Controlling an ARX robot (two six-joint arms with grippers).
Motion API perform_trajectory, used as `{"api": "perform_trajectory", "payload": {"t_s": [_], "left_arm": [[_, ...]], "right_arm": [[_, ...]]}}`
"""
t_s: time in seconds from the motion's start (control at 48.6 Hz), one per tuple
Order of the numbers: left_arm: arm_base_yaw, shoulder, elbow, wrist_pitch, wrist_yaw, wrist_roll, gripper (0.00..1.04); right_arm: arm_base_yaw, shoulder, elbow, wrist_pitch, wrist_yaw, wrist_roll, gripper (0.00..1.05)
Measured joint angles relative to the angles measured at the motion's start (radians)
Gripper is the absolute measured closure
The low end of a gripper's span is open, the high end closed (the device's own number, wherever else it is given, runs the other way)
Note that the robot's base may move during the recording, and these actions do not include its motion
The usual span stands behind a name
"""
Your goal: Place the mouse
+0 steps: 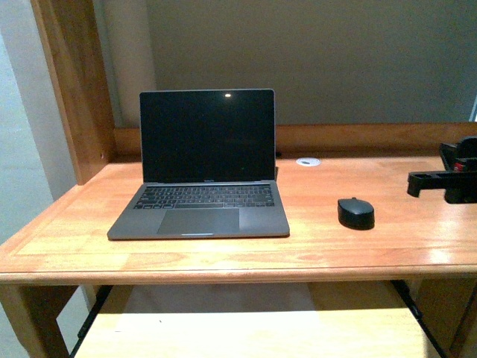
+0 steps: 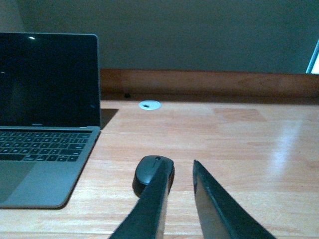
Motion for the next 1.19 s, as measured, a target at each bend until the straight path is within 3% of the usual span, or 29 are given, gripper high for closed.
{"api": "perform_trajectory", "payload": {"t_s": [0.103, 0.72, 1.193], "left_arm": [[0.000, 0.000, 0.000, 0.000, 0.000, 0.000, 0.07], [0.000, 0.000, 0.000, 0.000, 0.000, 0.000, 0.07], [0.000, 0.000, 0.000, 0.000, 0.000, 0.000, 0.07]], "right_arm": [[-0.006, -0.069, -0.087, 0.014, -0.018, -0.008, 1.03], [-0.112, -0.508, -0.452, -0.098, -0.108, -0.008, 1.03], [-0.110, -1.097, -0.577, -0.547, -0.110, -0.008, 1.03]]}}
